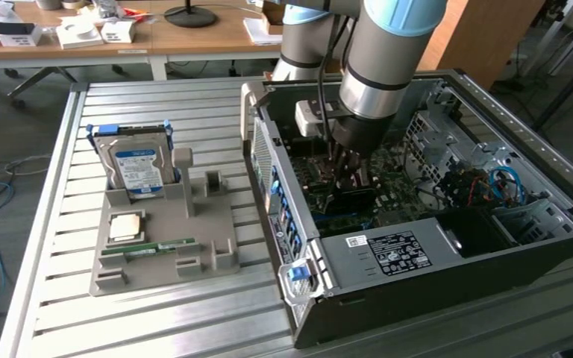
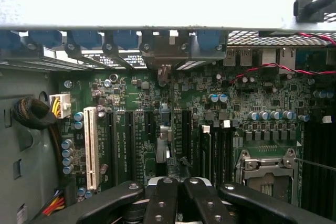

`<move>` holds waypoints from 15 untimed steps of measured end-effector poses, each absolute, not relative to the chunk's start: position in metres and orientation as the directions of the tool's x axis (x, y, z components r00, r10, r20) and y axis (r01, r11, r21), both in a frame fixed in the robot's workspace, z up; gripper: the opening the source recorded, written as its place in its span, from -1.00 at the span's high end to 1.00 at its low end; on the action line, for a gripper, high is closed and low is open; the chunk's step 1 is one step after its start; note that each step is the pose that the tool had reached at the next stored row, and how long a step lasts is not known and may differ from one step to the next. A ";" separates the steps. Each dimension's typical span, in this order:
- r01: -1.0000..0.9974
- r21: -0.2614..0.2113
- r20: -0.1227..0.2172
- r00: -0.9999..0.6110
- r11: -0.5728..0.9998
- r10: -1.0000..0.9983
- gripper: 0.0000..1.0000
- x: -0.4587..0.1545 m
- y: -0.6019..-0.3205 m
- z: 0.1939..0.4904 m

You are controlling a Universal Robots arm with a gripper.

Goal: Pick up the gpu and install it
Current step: 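Press down on the gpu until it lock into place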

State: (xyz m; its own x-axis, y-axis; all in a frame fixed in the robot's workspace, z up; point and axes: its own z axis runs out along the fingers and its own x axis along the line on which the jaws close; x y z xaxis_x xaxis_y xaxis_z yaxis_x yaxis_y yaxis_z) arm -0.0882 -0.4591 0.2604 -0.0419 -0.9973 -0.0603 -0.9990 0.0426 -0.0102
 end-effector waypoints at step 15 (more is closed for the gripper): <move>-0.999 -0.011 -0.063 -0.042 0.043 -0.997 0.79 -0.088 -0.459 0.261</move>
State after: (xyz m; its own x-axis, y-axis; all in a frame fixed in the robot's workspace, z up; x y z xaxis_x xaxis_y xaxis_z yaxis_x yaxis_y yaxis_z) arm -0.0882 -0.4588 0.2614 -0.0419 -0.9971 -0.0631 -0.9990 0.0427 -0.0112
